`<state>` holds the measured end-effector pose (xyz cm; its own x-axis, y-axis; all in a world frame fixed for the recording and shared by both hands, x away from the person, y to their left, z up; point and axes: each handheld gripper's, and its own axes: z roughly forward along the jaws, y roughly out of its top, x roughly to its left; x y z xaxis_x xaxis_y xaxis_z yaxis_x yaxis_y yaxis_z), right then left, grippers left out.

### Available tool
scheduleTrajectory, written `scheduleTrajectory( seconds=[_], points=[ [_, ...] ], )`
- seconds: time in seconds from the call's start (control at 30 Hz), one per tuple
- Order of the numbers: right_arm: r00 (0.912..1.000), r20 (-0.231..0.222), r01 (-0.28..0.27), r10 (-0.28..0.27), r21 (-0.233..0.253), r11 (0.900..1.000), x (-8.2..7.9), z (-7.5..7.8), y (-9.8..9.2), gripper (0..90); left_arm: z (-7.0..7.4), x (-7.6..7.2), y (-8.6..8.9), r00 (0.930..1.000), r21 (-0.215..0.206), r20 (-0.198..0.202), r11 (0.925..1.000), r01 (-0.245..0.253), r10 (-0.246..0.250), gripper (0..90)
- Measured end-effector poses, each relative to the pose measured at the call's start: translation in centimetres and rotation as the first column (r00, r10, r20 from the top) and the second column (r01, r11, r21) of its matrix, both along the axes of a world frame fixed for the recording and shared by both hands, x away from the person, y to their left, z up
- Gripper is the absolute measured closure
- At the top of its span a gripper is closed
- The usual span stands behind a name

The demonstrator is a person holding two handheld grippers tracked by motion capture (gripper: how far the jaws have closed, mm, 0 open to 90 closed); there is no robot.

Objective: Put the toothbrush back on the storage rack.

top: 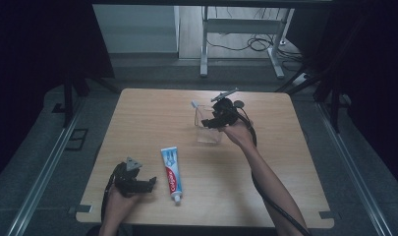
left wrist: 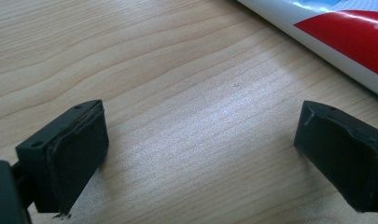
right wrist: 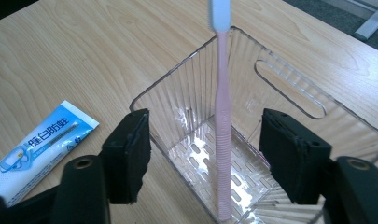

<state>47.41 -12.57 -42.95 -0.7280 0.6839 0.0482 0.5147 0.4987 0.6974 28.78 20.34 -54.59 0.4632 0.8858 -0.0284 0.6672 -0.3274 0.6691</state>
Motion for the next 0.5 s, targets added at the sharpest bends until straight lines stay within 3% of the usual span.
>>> scheduleTrajectory(
  seconds=[0.33,0.5],
  points=[
    [0.9995,0.03,-0.006,0.006,0.007,1.0,-0.9,0.6,-0.6,13.0,0.0,0.0,0.0,1.0,0.0,0.0,1.0,0.0,0.0,3.1],
    [0.9991,0.031,-0.027,0.027,0.001,1.0,-1.4,0.9,-0.6,10.1,0.0,0.0,0.0,1.0,0.0,0.0,1.0,-0.001,0.001,3.1]
  ],
)
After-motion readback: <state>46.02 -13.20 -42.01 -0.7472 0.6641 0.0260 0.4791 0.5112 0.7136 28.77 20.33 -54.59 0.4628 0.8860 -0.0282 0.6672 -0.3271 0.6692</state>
